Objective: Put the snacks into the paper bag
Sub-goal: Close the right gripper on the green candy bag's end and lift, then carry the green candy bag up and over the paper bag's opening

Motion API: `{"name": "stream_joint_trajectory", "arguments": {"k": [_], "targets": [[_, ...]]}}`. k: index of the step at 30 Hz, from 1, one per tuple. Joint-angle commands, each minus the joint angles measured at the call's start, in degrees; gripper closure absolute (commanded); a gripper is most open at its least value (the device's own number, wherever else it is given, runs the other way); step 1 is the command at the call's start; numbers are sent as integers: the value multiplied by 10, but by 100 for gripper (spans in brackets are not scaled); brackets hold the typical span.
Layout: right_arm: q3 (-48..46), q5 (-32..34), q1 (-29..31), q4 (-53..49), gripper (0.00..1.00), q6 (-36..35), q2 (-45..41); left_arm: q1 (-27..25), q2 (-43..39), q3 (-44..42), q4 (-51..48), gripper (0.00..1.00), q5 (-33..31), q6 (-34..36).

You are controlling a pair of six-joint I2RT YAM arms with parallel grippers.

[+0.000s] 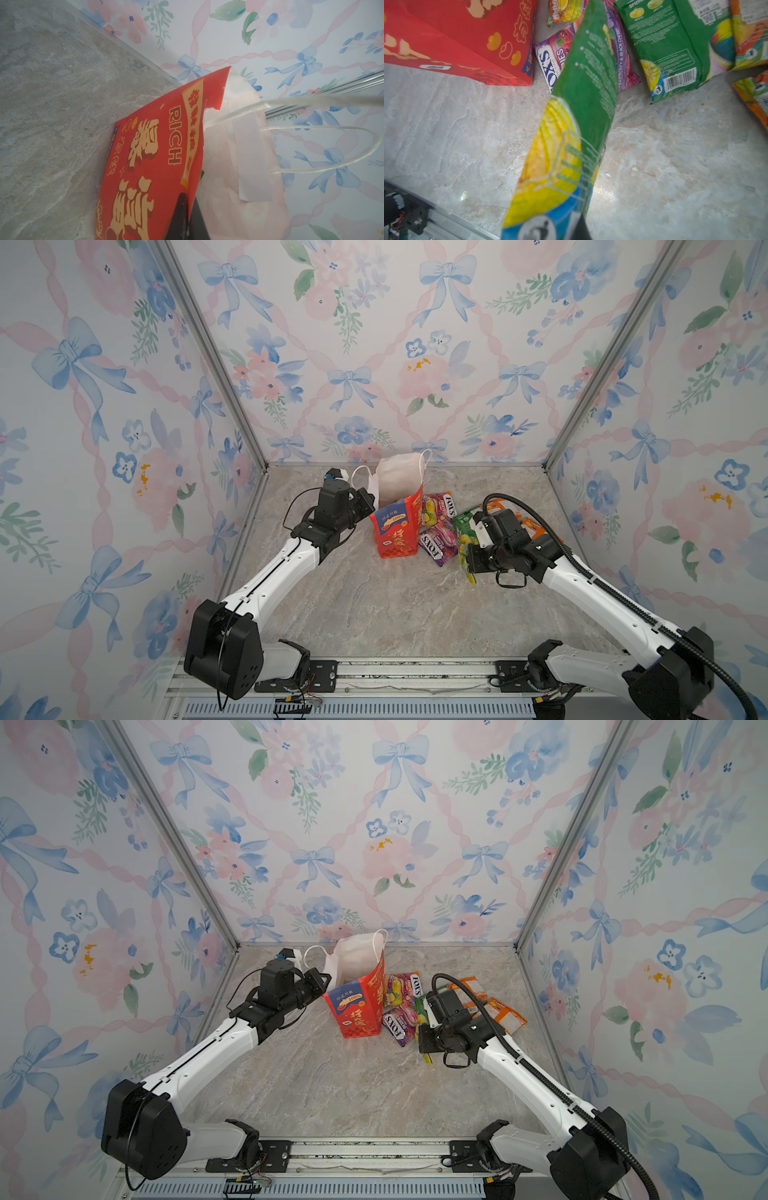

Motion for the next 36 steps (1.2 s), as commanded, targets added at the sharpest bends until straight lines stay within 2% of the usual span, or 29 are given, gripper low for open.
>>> {"name": "stream_joint_trajectory", "arguments": {"k": [1, 15, 22, 28, 36], "targets": [[13, -71, -27, -10, 100, 12, -41, 5, 1, -8, -2, 100, 8, -1], [116, -145, -84, -74, 100, 40, -118, 5, -1, -12, 0, 100, 9, -2], [191, -153, -92, -97, 100, 50, -129, 4, 3, -10, 1, 100, 12, -3], [267, -164, -93, -113, 100, 52, -116, 5, 3, -10, 4, 100, 16, -4], [391, -215, -94, -100, 100, 63, -61, 4, 7, 9, 4, 100, 22, -2]]}}
